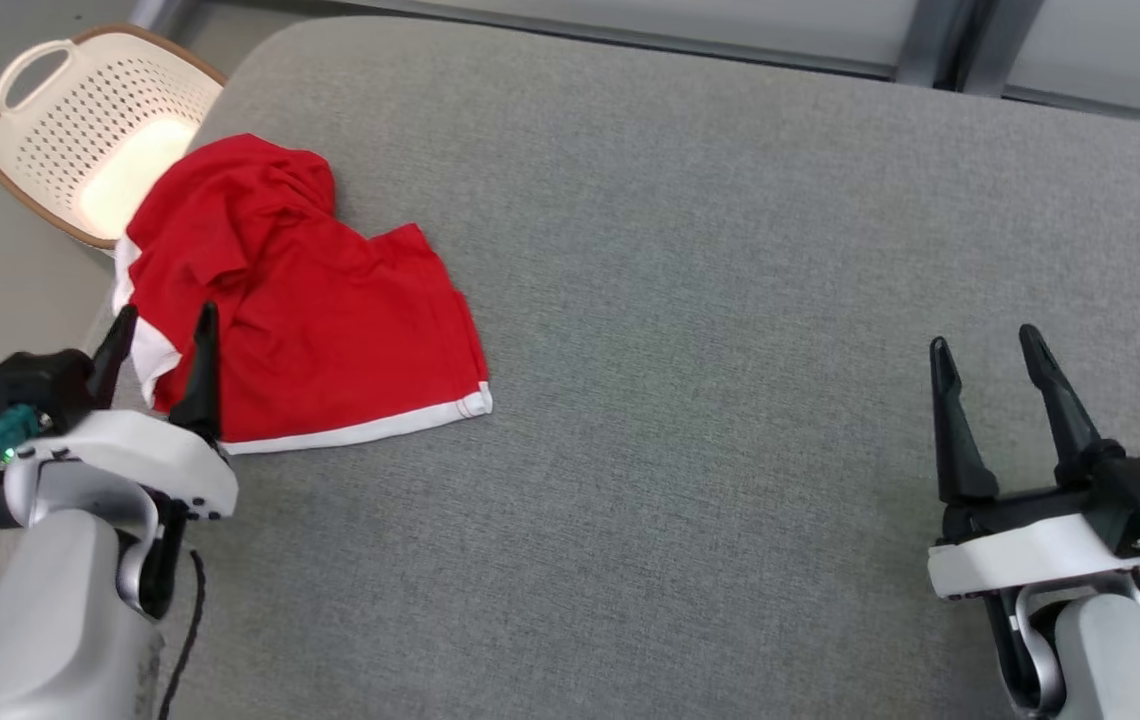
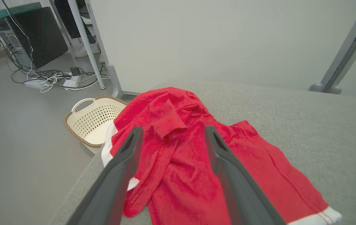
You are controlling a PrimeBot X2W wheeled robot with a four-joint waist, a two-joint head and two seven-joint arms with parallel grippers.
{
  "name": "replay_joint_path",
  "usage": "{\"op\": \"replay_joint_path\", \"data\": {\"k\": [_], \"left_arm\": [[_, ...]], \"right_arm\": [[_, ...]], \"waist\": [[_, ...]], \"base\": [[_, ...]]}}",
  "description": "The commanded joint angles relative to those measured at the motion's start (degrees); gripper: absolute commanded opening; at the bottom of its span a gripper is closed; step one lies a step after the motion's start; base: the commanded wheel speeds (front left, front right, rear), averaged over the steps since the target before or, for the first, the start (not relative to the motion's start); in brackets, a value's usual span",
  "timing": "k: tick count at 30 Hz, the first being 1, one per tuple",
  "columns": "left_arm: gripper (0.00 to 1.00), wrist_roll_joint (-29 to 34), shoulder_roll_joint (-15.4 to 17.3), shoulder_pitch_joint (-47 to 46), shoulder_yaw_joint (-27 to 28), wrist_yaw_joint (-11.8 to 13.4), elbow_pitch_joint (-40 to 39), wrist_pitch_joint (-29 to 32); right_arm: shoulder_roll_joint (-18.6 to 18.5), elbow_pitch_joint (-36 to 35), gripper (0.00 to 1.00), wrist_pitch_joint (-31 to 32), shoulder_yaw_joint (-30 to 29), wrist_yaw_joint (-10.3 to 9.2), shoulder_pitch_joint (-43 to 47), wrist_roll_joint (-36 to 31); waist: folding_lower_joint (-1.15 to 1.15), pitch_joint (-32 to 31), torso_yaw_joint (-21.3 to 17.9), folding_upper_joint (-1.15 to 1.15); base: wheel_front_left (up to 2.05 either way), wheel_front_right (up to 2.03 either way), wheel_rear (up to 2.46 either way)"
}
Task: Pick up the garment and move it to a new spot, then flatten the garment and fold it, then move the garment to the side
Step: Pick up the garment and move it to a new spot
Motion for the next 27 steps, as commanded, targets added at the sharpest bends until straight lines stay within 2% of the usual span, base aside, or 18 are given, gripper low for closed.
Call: {"op": "replay_joint_path", "data": {"k": [1,9,15,18,19,20,27], "left_arm": [[1.00,-0.37,0.84,-1.84,-0.07,-0.14,1.33,0.68],[1.00,-3.62,6.28,-11.34,-1.72,-0.67,11.72,5.10],[1.00,-5.22,8.65,-16.37,-2.78,-0.62,18.63,4.48],[1.00,-6.13,8.63,-18.18,-2.73,-0.63,22.21,3.71],[0.24,-6.12,8.91,-18.69,-2.64,-0.63,23.17,3.12],[0.00,-5.70,9.33,-19.13,-3.21,-0.63,23.94,2.46],[0.00,-6.22,10.02,-20.21,-5.21,-0.63,24.51,-3.92]], "right_arm": [[-0.52,-0.70,1.00,0.31,-0.25,-0.10,-0.50,-0.31],[-1.52,-4.91,1.00,2.02,-1.31,-0.10,-0.58,-1.28],[-1.98,-6.61,1.00,2.57,-1.67,-0.10,-0.76,-1.56],[-2.16,-7.09,1.00,2.73,-1.81,-0.10,-0.73,-1.59],[-2.14,-7.18,1.00,2.77,-1.81,-0.10,-0.74,-1.61],[-2.11,-7.12,1.00,2.74,-1.77,-0.10,-0.82,-1.63],[-1.24,-4.87,1.00,1.64,-1.71,-0.10,-0.50,-1.48]], "waist": [[0.00,2.76,-2.33,0.00],[0.00,8.14,-5.60,0.00],[0.00,10.86,-6.60,0.00],[0.00,11.41,-6.87,0.00],[0.00,11.52,-6.96,0.00],[0.00,11.56,-7.08,0.00],[0.00,8.61,-6.78,0.00]], "base": [[0.00,0.00,0.00],[0.00,0.00,0.00],[0.00,0.00,0.00],[0.00,0.00,0.00],[0.00,0.00,0.00],[0.00,0.00,0.00],[0.00,0.00,0.00]]}}
